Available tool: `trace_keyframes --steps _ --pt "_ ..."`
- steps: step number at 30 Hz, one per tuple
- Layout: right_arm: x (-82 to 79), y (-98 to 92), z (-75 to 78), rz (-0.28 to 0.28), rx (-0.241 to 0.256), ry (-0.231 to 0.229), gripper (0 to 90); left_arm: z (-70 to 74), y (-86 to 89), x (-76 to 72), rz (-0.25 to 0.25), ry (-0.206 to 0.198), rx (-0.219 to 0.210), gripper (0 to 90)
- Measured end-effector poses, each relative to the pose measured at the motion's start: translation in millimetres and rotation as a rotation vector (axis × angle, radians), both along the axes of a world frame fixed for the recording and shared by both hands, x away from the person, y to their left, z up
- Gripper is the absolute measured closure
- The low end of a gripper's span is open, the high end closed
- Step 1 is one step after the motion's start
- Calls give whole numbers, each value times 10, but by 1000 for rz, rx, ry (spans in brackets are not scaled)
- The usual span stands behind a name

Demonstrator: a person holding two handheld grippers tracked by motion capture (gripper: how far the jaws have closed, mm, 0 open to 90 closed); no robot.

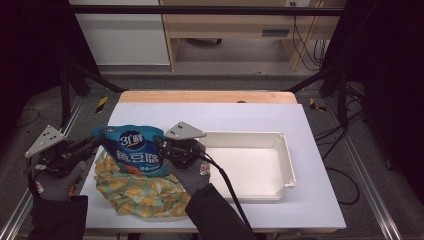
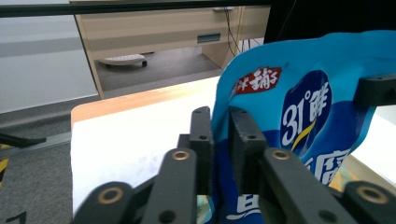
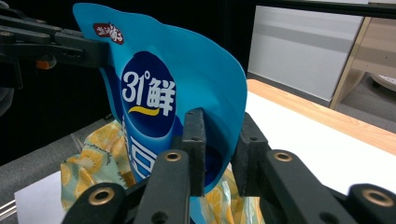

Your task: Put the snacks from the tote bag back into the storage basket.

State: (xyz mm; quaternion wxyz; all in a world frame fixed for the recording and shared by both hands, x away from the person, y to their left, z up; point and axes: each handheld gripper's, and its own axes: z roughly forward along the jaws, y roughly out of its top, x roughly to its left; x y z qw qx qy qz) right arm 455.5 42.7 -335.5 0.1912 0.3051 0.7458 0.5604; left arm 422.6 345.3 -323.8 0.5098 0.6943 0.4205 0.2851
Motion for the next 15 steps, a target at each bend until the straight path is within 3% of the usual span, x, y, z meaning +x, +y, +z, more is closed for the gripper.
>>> trace_keyframes --steps 4,15 --pt "7 -11 3 2 1 9 831 6 -7 -6 -5 8 1 872" --pt "21 -18 27 -13 -14 15 898 22 -62 -34 5 -12 6 900"
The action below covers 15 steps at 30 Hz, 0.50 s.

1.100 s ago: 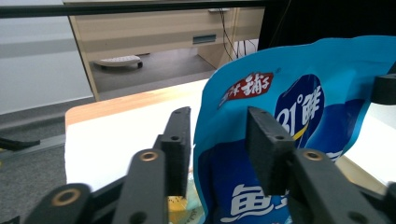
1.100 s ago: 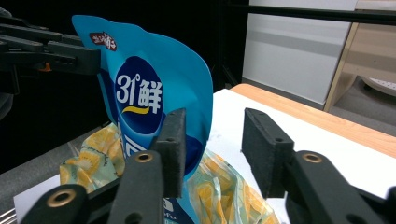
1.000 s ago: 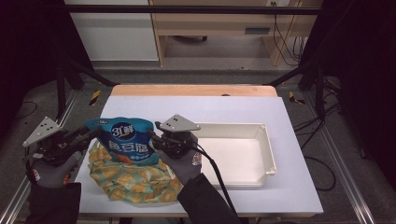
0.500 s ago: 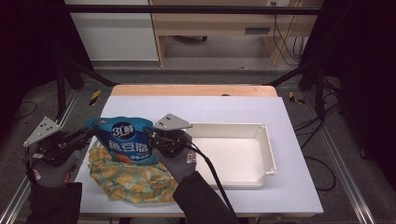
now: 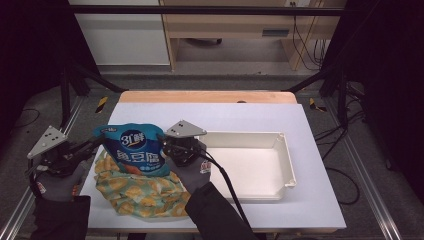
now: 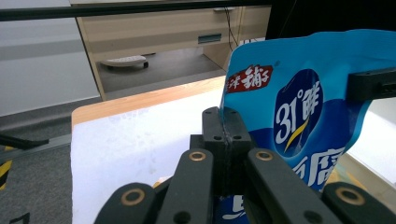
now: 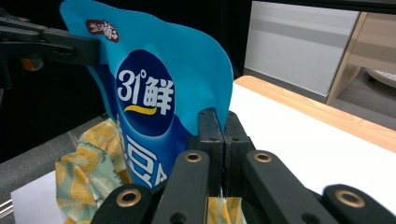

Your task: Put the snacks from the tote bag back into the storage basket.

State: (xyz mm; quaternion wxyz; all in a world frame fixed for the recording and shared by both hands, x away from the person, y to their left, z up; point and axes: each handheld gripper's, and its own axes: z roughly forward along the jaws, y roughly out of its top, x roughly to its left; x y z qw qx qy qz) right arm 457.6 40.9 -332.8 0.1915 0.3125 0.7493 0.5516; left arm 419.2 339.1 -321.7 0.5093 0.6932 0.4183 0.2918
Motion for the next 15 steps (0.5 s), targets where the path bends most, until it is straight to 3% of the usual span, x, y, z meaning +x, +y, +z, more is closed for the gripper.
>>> trace_keyframes --steps 7,15 --pt "3 -36 41 -2 -1 -4 900 70 -27 -55 -10 -32 -1 900" --pt "-31 -62 208 -1 3 -46 900 192 -32 -167 -23 -76 -23 900"
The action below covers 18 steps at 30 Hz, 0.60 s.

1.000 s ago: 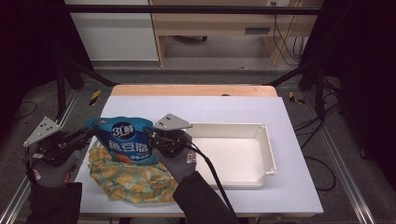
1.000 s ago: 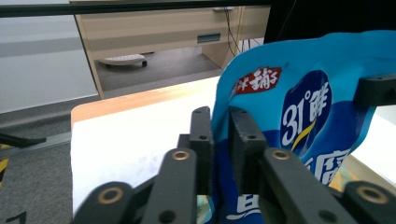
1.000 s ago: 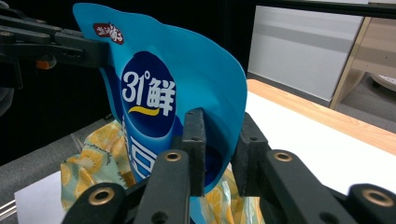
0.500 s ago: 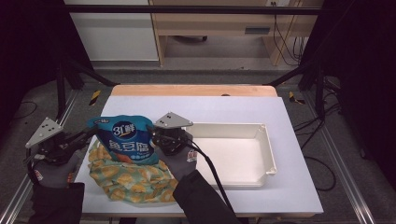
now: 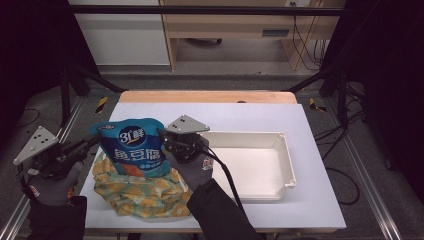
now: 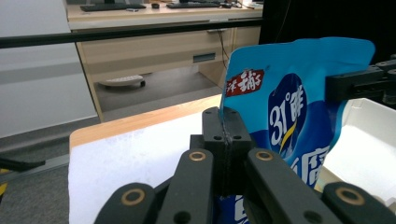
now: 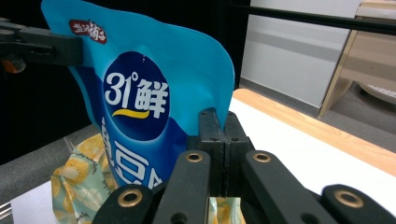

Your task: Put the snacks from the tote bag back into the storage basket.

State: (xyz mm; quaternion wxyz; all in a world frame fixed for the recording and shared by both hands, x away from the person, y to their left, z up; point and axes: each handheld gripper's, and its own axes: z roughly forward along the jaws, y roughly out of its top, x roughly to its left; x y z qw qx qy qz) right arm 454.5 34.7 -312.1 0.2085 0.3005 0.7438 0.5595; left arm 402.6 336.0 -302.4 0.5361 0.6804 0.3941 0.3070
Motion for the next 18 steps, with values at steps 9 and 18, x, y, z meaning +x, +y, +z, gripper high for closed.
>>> trace_keyframes --steps 9,18 --pt "-6 -26 103 -8 -1 -15 900 82 -29 -35 -6 -15 -2 900" --pt "-110 -82 353 2 18 -60 900 315 -61 -101 -8 -46 -1 900"
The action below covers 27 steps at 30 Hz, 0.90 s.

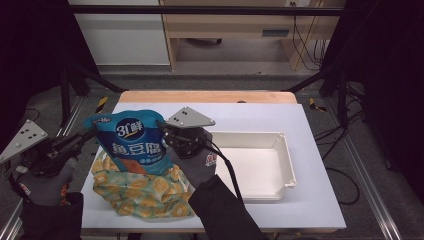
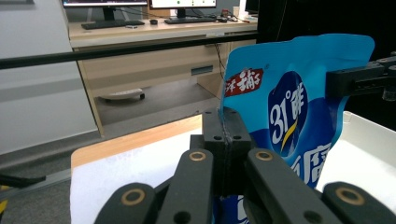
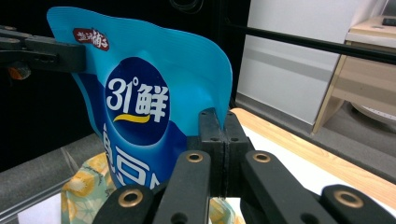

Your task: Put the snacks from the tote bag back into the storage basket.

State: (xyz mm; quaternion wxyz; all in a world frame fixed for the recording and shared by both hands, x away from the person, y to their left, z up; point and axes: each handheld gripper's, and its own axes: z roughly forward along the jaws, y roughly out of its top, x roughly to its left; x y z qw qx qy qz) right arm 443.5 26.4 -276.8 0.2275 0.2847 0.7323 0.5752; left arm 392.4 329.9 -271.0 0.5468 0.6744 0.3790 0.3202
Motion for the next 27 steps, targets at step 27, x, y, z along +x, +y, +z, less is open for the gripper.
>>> trace_keyframes --steps 27 --pt "-105 -286 434 -4 8 -45 900 429 -269 -54 -29 -26 9 900"
